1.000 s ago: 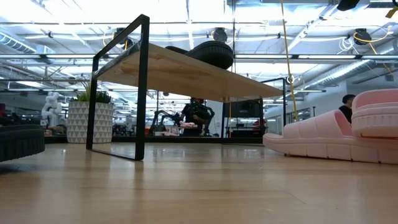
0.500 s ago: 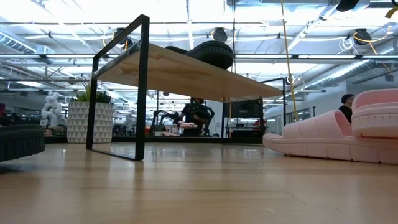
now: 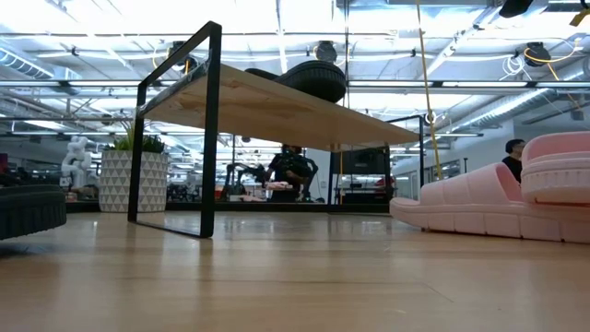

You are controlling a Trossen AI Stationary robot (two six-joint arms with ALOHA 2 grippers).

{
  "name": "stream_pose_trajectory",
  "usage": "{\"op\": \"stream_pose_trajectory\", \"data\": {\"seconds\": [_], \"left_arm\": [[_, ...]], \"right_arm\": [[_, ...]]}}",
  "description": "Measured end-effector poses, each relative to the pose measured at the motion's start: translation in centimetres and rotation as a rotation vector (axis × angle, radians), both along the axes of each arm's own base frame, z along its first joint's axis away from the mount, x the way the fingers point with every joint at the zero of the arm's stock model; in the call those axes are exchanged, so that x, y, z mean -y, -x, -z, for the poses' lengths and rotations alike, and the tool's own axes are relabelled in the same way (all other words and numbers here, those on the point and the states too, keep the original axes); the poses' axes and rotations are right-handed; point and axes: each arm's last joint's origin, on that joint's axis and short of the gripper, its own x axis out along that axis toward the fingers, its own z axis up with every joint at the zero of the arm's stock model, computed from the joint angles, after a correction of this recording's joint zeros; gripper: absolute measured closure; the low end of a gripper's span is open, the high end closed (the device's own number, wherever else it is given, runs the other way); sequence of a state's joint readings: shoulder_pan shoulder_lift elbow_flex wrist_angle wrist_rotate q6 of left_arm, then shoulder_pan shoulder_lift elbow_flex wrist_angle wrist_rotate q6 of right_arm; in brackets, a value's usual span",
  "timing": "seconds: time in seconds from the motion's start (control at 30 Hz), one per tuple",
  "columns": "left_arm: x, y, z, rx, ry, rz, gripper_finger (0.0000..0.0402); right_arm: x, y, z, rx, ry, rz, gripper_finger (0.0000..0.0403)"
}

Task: Pick and place slides into the shelf
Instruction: Put the black slide on the shelf

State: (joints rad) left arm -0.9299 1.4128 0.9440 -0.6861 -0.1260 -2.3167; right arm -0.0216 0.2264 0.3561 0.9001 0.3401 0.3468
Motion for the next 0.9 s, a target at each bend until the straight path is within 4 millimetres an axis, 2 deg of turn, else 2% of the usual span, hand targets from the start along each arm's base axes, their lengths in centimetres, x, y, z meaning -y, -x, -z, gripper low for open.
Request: {"op": "stream_pose_trajectory", "data": {"seconds": [0.23, 0.47, 0.67, 0.9], "left_arm": [[-1.1, -1.4, -0.1, -0.071, 0.053, 0.023, 0.0284], [-2.1, -3.4, -1.6, -0.053, 0.11, 0.103, 0.0284], [-2.0, -3.5, -1.9, -0.088, 0.174, 0.167, 0.0284], [-1.6, -3.8, -2.1, -0.02, 0.194, 0.19, 0.0284]], "right_arm": [[0.0, -0.1, 0.1, -0.019, -0.001, 0.001, 0.0403], [0.0, -0.2, 0.2, -0.03, -0.002, 0.001, 0.0403], [0.0, -0.2, 0.2, -0.031, -0.001, 0.0, 0.0403], [0.0, -0.3, 0.2, -0.035, 0.002, 0.003, 0.0403]]}}
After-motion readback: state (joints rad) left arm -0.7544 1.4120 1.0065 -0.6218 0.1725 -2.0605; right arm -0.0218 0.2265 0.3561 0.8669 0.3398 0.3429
